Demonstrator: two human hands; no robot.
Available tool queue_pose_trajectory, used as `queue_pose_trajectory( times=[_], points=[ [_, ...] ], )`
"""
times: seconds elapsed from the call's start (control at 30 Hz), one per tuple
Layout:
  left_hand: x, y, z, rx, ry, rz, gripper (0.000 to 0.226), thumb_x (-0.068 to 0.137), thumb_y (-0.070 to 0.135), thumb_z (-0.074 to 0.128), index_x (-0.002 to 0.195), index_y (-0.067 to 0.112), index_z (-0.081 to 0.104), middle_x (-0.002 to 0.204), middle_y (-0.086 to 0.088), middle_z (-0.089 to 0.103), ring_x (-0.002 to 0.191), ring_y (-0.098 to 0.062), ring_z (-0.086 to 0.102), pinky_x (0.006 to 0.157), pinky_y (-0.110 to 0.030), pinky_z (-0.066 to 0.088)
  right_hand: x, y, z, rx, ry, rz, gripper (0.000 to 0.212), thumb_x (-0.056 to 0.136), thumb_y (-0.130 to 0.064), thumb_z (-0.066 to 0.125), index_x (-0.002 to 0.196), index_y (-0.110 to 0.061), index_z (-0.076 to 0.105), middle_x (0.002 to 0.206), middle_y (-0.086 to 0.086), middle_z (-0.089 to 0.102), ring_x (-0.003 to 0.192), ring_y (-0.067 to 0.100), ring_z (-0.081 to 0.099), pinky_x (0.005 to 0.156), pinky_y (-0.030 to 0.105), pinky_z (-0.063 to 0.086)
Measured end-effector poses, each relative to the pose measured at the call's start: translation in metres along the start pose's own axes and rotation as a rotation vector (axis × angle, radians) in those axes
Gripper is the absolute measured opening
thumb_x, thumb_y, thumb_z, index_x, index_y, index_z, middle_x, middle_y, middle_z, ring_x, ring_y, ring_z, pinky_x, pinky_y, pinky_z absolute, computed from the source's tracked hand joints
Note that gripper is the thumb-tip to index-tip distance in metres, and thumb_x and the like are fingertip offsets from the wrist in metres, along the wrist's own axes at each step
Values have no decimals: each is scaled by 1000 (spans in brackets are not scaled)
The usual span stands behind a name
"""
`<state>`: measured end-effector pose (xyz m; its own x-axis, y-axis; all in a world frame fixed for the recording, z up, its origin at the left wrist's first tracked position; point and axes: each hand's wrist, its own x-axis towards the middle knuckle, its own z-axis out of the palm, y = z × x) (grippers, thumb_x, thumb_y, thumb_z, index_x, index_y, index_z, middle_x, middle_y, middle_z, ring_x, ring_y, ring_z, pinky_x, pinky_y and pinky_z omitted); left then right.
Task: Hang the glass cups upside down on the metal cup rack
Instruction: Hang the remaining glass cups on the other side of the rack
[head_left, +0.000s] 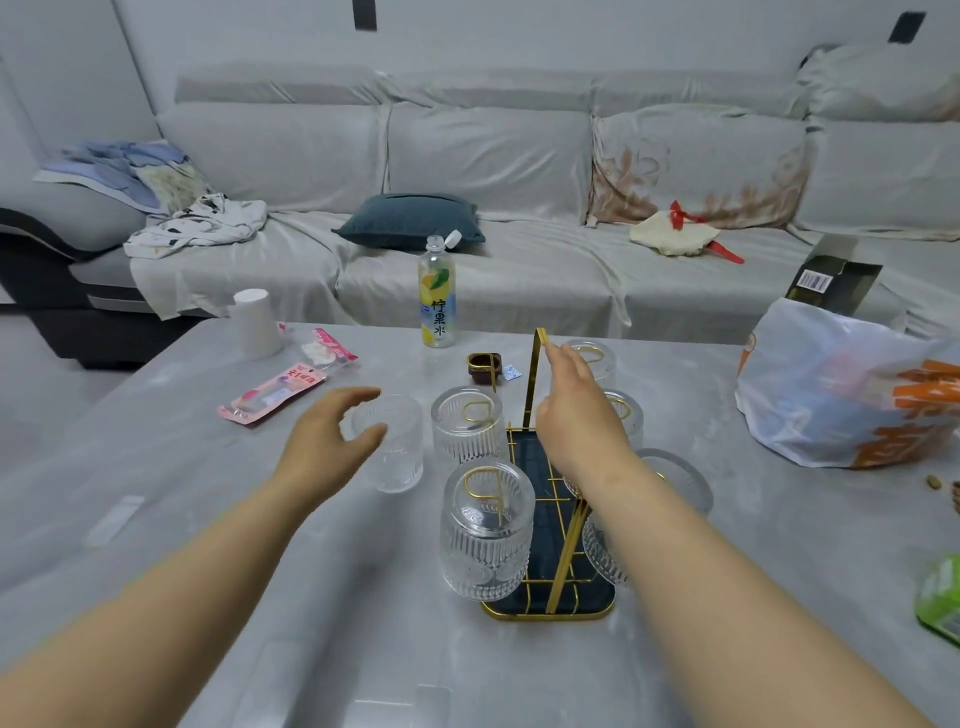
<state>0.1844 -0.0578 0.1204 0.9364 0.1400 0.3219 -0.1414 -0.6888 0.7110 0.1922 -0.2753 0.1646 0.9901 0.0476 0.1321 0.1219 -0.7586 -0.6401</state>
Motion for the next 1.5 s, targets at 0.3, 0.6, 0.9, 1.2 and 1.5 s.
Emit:
queue_pose_trajectory(
  times=[0.3, 0.6, 0.9, 1.2, 1.5],
  points=[
    [-20, -55, 22, -380, 90, -439, 71, 72, 10, 70, 132, 13, 30, 138, -12, 41, 121, -26, 43, 89, -32, 35, 1, 0, 2, -44, 15, 12, 59, 87, 2, 30, 140, -18, 12, 155, 3, 7, 140, 23, 16, 109, 34, 23],
    [-10, -74, 53, -381, -35, -471, 88, 66, 8, 75, 136, 11, 21, 142, -16, 34, 128, -29, 36, 102, -37, 31, 4, -1, 3, -95, 33, 20, 61, 87, 2, 32, 140, -19, 13, 155, 2, 9, 138, 23, 21, 107, 31, 25],
    [4, -78, 75, -304, -44, -402, 106, 58, 11, 81, 138, 18, 12, 140, -13, 41, 123, -35, 43, 105, -46, 35, 7, 2, 5, -153, 51, -1, 61, 87, -1, 34, 140, -22, 13, 154, 0, 10, 136, 22, 25, 104, 29, 28],
    [4, -71, 58, -328, -40, -399, 75, 57, 13, 80, 122, 11, 41, 127, -12, 53, 102, -23, 50, 84, -31, 37, 3, -2, 4, -167, 79, 20, 58, 87, -3, 35, 139, -21, 18, 152, 1, 20, 131, 25, 33, 99, 32, 33],
    [48, -24, -11, -108, -46, -102, 78, 60, 12, 78, 126, 11, 36, 130, -14, 45, 106, -24, 45, 88, -29, 33, -2, -2, 3, -39, 121, 35, 53, 87, -4, 36, 136, -21, 28, 135, 10, 46, 115, 28, 48, 84, 31, 41]
  ],
)
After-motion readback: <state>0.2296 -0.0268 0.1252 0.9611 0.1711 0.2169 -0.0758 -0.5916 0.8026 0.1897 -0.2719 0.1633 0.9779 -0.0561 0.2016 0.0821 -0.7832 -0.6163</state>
